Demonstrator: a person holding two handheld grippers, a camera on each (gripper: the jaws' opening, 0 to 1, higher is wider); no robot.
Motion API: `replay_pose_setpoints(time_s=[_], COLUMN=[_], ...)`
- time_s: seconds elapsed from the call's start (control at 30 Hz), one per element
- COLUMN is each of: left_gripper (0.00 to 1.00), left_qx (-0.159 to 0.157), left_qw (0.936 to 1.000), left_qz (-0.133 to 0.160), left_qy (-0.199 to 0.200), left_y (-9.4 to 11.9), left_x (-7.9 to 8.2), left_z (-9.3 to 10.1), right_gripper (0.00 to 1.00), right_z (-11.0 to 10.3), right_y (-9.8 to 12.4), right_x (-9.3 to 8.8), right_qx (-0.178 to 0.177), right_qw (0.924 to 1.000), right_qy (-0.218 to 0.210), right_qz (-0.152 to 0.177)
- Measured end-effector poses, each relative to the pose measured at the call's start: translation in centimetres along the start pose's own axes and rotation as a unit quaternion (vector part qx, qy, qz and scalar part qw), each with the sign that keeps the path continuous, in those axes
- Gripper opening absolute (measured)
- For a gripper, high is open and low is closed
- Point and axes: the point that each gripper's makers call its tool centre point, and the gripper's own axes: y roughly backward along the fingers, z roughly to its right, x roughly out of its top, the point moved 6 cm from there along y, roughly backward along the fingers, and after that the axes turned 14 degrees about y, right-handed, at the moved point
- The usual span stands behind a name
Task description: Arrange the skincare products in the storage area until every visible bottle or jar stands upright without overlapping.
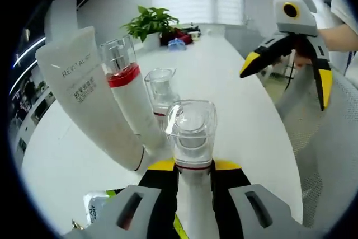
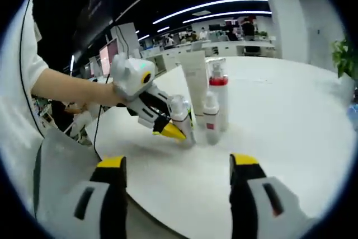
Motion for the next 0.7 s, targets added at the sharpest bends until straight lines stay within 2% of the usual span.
replay_pose_setpoints(time_s=[0.27,0.7], left_gripper=[0.19,0.19], left_qx=[0.001,-0.007], left_qw=[0.9999,0.9996], left_qz=[-0.009,-0.022], left_qy=[-0.005,-0.015], left_y=[-0.9,-1.9], left_x=[0.6,1.2], left_z=[-1.0,-1.6], right_gripper=[0.75,0.75], right_z=[0.0,0.0], right_y=[-0.1,-0.1], right_x=[-0.1,-0.2], right_qx=[0.001,0.0], right_qw=[1.0,1.0], right_qy=[-0.001,0.0], right_qz=[-0.002,-0.004])
